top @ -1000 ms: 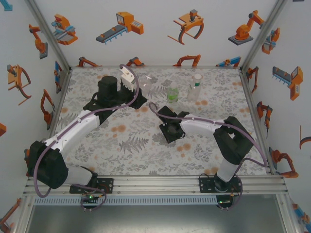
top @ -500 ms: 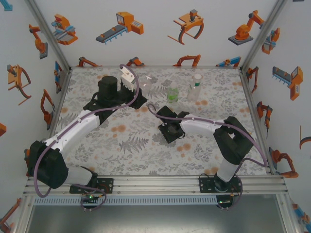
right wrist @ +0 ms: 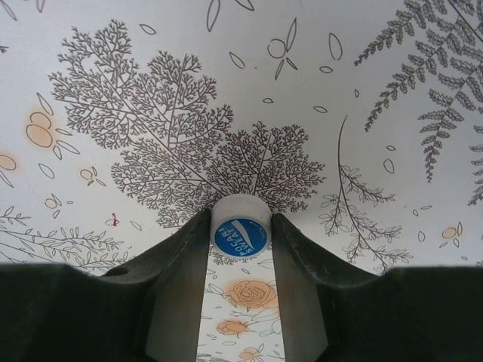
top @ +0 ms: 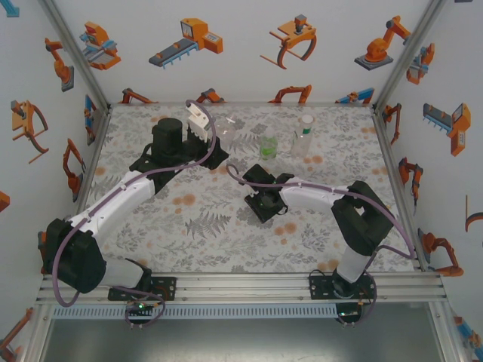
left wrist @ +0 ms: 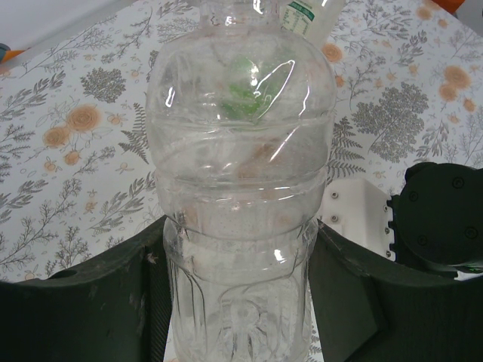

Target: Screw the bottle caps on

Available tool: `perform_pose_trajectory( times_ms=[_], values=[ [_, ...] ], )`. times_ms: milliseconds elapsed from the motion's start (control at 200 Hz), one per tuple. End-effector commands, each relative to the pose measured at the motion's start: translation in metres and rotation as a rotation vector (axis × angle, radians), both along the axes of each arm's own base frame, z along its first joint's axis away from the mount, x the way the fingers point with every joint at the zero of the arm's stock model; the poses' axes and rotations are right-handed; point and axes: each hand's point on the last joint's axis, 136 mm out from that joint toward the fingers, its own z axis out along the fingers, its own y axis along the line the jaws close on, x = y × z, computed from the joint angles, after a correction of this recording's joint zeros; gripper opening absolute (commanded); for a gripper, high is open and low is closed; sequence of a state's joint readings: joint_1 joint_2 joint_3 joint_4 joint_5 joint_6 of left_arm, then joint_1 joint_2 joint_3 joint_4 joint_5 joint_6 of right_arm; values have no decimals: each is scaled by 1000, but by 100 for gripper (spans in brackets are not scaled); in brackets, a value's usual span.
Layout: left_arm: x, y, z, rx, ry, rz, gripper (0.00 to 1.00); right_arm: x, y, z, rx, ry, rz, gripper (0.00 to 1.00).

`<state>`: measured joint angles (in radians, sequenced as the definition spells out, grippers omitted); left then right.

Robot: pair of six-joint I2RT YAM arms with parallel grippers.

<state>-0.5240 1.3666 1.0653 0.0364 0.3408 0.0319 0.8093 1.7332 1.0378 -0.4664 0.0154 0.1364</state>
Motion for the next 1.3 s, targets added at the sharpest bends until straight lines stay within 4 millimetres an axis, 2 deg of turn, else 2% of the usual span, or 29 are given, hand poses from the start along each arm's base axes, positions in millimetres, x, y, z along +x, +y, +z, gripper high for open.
perform_pose_trajectory(
  times_ms=[0,205,360,581,706,851,951,1031,1202,1292],
  values=[
    [-2,-5,18,-26,-30,-19,9,-10,-6,-14,-29,36,32,37],
    [-3,-6,18,-26,-27,-26,9,-3,-4,3,5,11,-5,29],
    [-9,-9,19,4,-37,-76,9,14,-5,34,131,4,-93,27],
    [-21,-6,14,132,-64,-160,9,43,-15,100,344,-49,-172,26],
    [-38,-7,13,192,-92,-258,11,57,-23,141,464,-98,-193,26],
    [-61,-7,17,235,-152,-381,11,67,-25,200,626,-190,-172,26],
    [-70,-4,19,251,-187,-416,11,66,-22,240,735,-248,-117,23],
    [-79,-4,22,263,-217,-457,11,57,-15,267,807,-292,-18,22],
    [-93,-1,28,287,-286,-517,11,20,1,322,963,-415,283,16],
    [-103,1,32,300,-338,-556,11,3,1,341,978,-504,425,16]
  ],
)
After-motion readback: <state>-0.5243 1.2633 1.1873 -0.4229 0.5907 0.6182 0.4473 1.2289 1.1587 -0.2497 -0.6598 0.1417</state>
